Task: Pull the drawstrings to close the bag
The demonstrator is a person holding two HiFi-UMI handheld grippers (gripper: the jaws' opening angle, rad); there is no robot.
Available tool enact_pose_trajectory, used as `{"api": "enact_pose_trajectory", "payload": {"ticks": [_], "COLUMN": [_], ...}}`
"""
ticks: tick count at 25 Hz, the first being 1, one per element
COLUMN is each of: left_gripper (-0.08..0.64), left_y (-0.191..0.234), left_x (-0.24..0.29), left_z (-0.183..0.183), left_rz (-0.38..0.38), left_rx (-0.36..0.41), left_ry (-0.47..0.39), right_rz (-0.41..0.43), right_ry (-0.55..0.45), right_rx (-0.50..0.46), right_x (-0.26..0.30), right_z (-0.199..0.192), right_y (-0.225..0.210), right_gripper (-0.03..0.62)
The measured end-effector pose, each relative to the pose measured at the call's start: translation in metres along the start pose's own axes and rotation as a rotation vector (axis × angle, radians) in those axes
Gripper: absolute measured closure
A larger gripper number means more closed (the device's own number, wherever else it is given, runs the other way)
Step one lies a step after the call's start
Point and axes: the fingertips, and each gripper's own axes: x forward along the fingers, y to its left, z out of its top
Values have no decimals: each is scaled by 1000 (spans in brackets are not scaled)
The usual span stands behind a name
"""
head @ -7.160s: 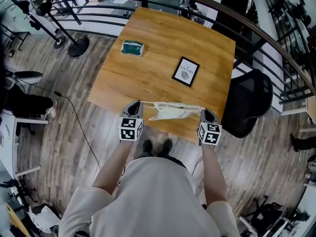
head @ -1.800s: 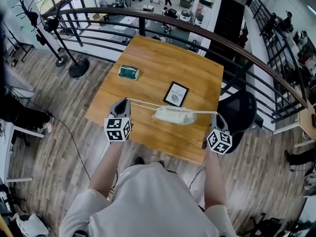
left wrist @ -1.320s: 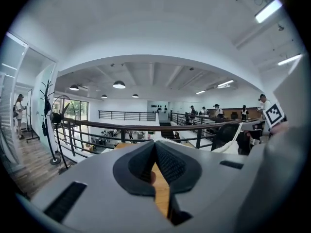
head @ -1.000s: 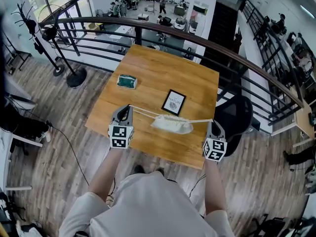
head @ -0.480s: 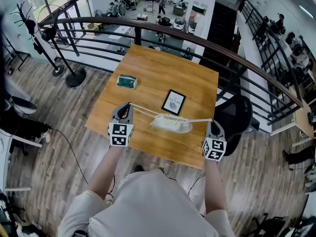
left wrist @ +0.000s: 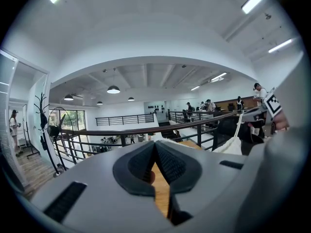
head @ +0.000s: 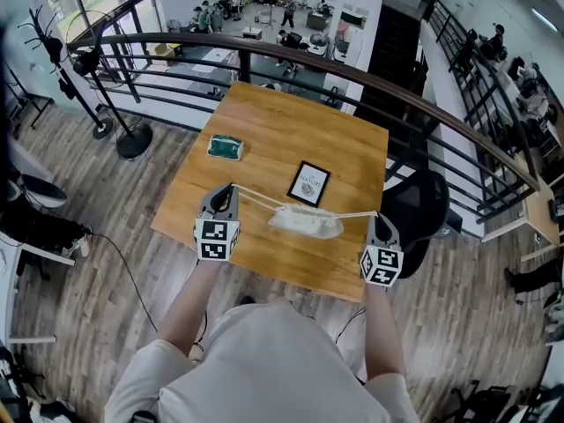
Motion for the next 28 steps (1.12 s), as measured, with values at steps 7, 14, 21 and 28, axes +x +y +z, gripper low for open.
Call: {"api": "enact_pose_trajectory", "payload": {"ticks": [7,14,21,28], "left_gripper": [566,566,566,566], "left_y": [-3,-3,-3,-2], "left_x": [-3,-2,1,3], "left_z": [2,-1,-3,-3], "left_rz": [1,6,7,8], "left_rx": [-7,-15,-20,-27], "left_ry": [-6,-2,2,6], "right_rz": [-1,3,6,3], "right_ry": [-9,-5,-5,-2], "right_rx": [2,5,9,10], "right_x": [-1,1,4,5], "right_z": [3,0,-1,-2], "right_y": [-2,-2,0,-2], "right_gripper": [584,584,583,584]}}
